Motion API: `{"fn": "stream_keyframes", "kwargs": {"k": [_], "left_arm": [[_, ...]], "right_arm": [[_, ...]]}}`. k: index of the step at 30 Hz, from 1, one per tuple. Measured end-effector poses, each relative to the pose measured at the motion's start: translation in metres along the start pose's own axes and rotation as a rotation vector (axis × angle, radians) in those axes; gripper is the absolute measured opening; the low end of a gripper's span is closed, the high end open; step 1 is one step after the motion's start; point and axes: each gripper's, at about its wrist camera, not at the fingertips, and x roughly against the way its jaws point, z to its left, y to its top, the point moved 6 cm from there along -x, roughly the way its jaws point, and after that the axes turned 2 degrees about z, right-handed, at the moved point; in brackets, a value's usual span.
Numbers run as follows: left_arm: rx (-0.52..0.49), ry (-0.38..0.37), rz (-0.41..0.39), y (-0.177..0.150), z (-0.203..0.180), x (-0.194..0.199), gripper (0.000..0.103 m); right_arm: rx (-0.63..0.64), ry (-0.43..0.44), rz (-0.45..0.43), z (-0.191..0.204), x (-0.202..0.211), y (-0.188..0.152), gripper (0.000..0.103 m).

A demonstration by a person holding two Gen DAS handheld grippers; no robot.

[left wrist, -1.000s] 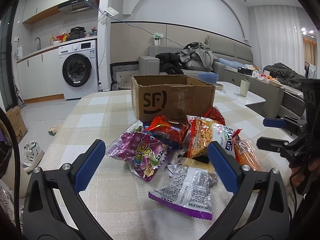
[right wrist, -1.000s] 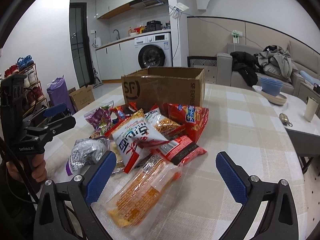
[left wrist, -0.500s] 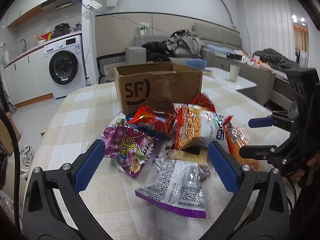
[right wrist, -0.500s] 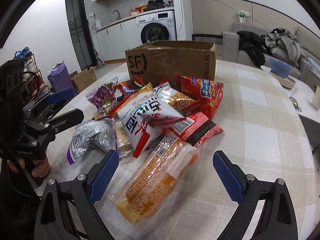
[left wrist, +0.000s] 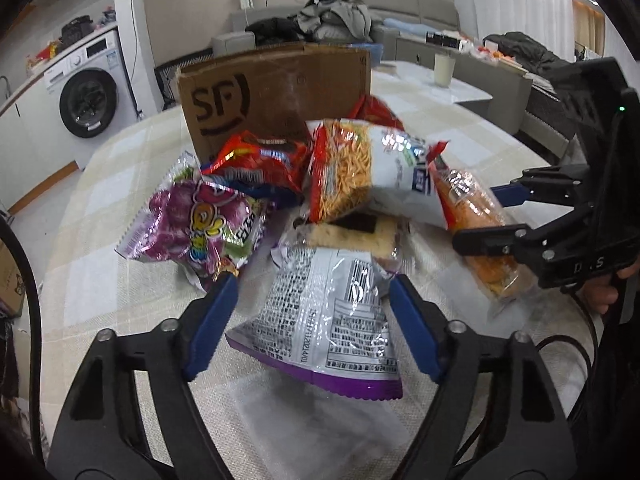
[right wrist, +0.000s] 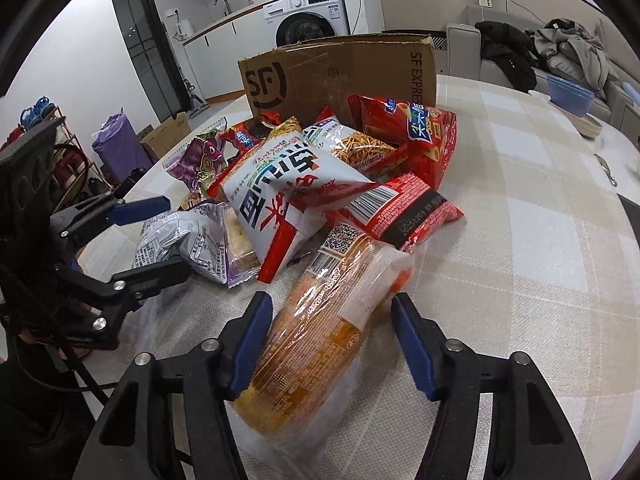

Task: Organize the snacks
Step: 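Grasp the orange bread bag with the right gripper while the left gripper grasps the white-purple chip bag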

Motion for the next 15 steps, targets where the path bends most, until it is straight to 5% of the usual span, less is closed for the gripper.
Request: {"fn": "stream_keyframes", "kwargs": {"k": [15], "left_arm": [[-0.011,-0.022,0.022,0.001,-0.003,-0.006,0.054]], "right_arm": [[-0.025,0.024,-0.021,-0.003,0.010,-0.005,0.041]]}}
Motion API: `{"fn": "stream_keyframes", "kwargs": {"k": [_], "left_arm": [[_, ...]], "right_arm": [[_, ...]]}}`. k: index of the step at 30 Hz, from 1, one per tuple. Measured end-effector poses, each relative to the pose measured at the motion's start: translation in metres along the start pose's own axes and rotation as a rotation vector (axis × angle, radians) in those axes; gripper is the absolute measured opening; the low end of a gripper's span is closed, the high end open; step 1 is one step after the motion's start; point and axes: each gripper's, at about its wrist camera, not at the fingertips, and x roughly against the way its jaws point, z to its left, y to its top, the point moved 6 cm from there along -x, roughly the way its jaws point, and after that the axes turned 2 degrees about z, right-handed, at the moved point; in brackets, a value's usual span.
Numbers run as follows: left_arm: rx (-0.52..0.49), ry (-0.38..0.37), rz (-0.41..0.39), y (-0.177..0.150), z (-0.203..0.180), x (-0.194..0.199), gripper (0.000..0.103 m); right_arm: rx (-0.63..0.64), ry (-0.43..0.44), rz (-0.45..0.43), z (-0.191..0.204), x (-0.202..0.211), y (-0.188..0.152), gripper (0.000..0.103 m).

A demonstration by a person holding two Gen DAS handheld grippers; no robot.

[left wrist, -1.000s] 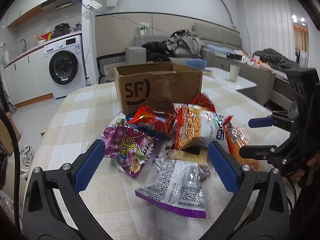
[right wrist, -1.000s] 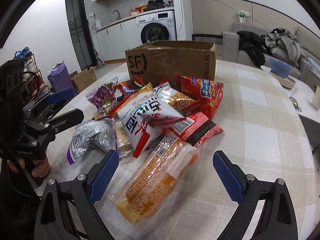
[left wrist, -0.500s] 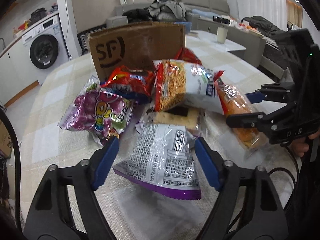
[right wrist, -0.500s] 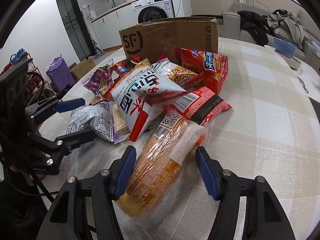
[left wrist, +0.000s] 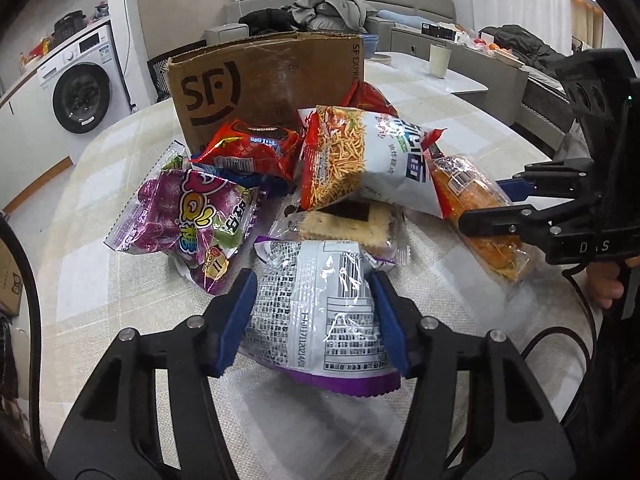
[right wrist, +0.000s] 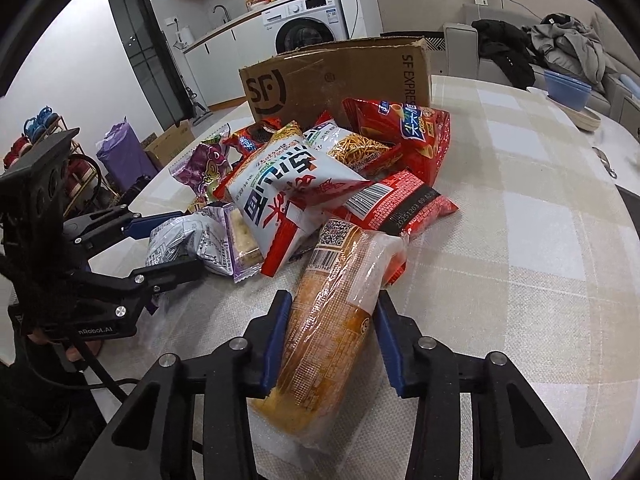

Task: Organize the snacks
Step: 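Grasp the orange bread bag with the right gripper while the left gripper grasps the white-purple chip bag, then lift both held bags over the SF box with both grippers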

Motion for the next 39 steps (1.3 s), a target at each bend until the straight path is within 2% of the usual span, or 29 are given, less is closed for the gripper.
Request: {"fn": "stream_keyframes", "kwargs": {"k": [13,15,29,36,39], "left_arm": [[0.016,-0.034,-0.025,-0.001,0.000,0.012,0.051],[0.019,-0.038,-0.035,0.000,0.000,0.015,0.045],[0.028,-0.070,-0.046,-0.003,0.000,0.023,0.045],[0.000,-0.083,0.011,-0.010,-0.005,0.012,0.046],[-0.022,-0.079,0.036,-0.013,-0.009,0.007,0.051]], "right_arm": [[-0.033,0.025,-0.071,-0.013,0.023,-0.005,0.037],[-0.035,0.024,-0.082,-0.016,0.027,-0.005,0.037],[-0.038,0.040,-0.151,-0.020,0.041,0.000,0.037],[-0.032,0.044,-0.143,-0.018,0.040,0.001,0.037],[-0.032,0.046,-0.142,-0.018,0.040,0.000,0.037]]}}
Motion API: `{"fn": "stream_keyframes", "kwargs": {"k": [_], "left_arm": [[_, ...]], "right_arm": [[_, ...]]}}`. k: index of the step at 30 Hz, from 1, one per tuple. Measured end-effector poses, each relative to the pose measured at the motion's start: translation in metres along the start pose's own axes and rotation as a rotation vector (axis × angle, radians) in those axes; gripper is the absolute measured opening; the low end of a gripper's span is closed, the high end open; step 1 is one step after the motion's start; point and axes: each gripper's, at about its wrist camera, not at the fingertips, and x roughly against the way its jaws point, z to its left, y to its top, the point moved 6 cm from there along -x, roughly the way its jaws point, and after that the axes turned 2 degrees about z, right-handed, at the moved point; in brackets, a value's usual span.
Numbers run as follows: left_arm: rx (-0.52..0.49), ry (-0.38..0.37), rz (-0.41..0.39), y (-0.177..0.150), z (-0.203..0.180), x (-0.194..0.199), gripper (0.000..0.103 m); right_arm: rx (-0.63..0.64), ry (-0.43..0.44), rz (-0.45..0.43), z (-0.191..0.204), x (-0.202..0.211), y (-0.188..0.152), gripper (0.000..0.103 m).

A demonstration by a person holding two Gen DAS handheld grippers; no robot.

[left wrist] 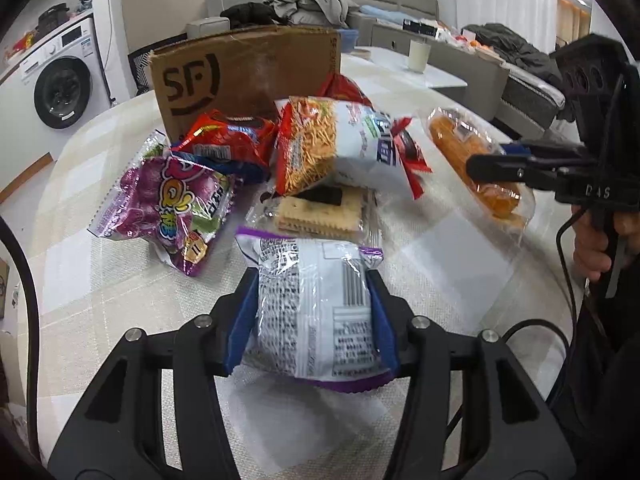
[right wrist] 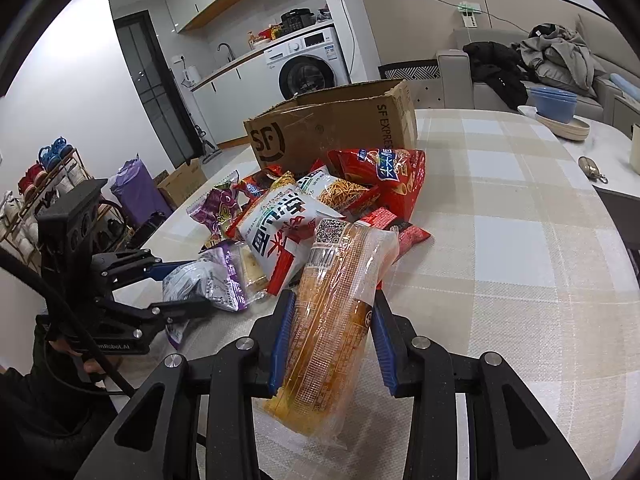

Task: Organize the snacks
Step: 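Lift both held bags over the SF box with both grippers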

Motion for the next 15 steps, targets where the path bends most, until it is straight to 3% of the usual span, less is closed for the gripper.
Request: {"fn": "stream_keyframes", "kwargs": {"k": [4,8,15], "left_arm": [[-0.012,0.014,0.021,-0.002,-0.003,-0.004,0.053],[-0.004,0.007,0.002,-0.001,-0.005,0.001,0.044],[0.014,-0.001,-0.046,0.007,-0.004,0.012,0.043]], "right_arm": [[-0.002,0.000,-0.003,0.000,0.001,0.000,0.037],[-0.003,0.002,-0.012,0.000,0.002,0.000,0.037],[0.000,0.023,-0.067,0.003,0.013,0.005,0.037]]}}
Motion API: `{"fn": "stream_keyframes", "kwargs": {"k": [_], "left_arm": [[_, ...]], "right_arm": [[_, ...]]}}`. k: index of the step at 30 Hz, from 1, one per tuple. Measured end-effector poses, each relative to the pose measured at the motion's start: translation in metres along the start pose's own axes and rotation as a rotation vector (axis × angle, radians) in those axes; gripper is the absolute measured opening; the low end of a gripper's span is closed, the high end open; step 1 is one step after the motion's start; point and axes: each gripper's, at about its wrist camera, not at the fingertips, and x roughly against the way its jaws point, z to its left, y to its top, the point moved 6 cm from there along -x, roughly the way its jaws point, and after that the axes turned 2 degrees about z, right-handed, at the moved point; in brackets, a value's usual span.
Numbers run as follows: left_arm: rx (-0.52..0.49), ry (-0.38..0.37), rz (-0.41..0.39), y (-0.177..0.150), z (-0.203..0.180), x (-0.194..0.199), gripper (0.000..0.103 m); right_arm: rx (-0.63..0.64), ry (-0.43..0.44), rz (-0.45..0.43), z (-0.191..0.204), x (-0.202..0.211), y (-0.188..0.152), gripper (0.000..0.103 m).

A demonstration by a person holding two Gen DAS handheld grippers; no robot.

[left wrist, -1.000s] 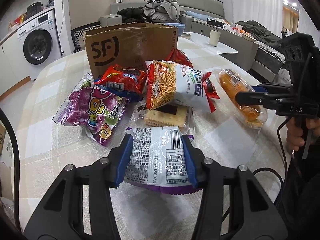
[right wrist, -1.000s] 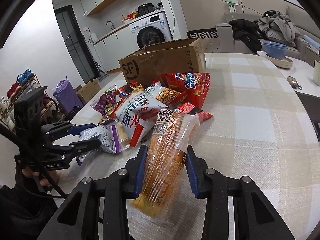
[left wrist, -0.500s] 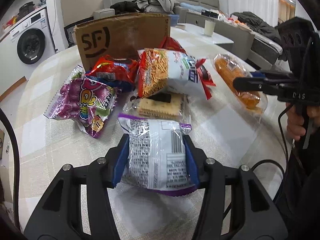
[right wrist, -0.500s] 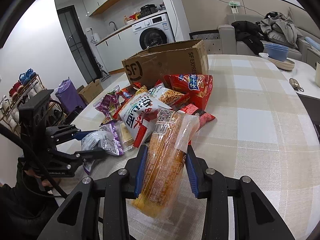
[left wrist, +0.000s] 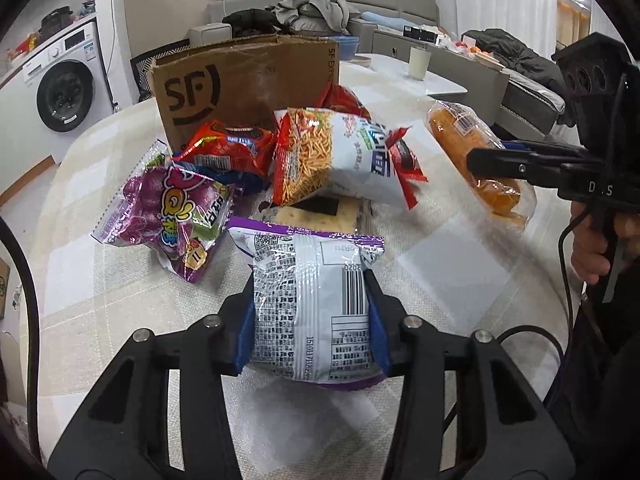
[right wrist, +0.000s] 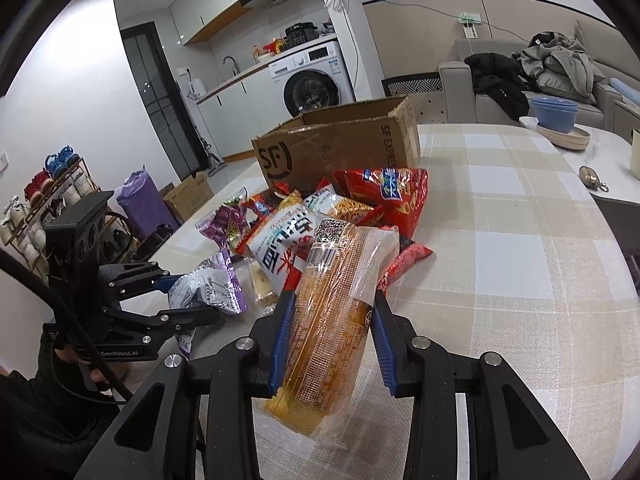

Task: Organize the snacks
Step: 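Lift both held bags over the SF box with both grippers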

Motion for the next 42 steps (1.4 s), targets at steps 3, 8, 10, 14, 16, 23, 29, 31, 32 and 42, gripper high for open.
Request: {"fn": "stream_keyframes", "kwargs": {"k": [3,8,10,14,16,23,29,31,32,42], "left_arm": [[0.016,-0.007,-0.039,0.005,0.002,0.010,0.043],[0.051,0.007,-0.103,0.016,0.006,0.027,0.043],[0.063,0.019,-0.131,0.018,0.009,0.035,0.043],[0.092,0.048,-0.172,0.025,0.015,0.046,0.043],[0.105,0.053,-0.187,0.029,0.018,0.049,0.043],[0.137,0.078,-0.243,0.050,0.028,0.061,0.043],[0.157,0.108,-0.288,0.072,0.036,0.071,0.043],[0.159,0.114,-0.298,0.079,0.038,0.073,0.043],[0.161,0.116,-0.304,0.082,0.040,0.074,0.043],[0.189,0.149,-0.337,0.113,0.056,0.076,0.043]], "right_arm": [[0.003,0.009,-0.026,0.002,0.004,0.004,0.037],[0.009,0.015,-0.070,0.007,0.010,0.013,0.037],[0.012,0.016,-0.087,0.009,0.012,0.016,0.037],[0.019,0.015,-0.114,0.010,0.013,0.023,0.037],[0.018,0.016,-0.123,0.010,0.013,0.027,0.037],[0.030,0.012,-0.178,0.012,0.017,0.047,0.037],[0.045,0.002,-0.237,0.014,0.021,0.070,0.037],[0.046,0.002,-0.248,0.013,0.020,0.079,0.037],[0.042,0.000,-0.255,0.012,0.019,0.084,0.037],[0.045,-0.005,-0.290,0.010,0.007,0.127,0.037]]}}
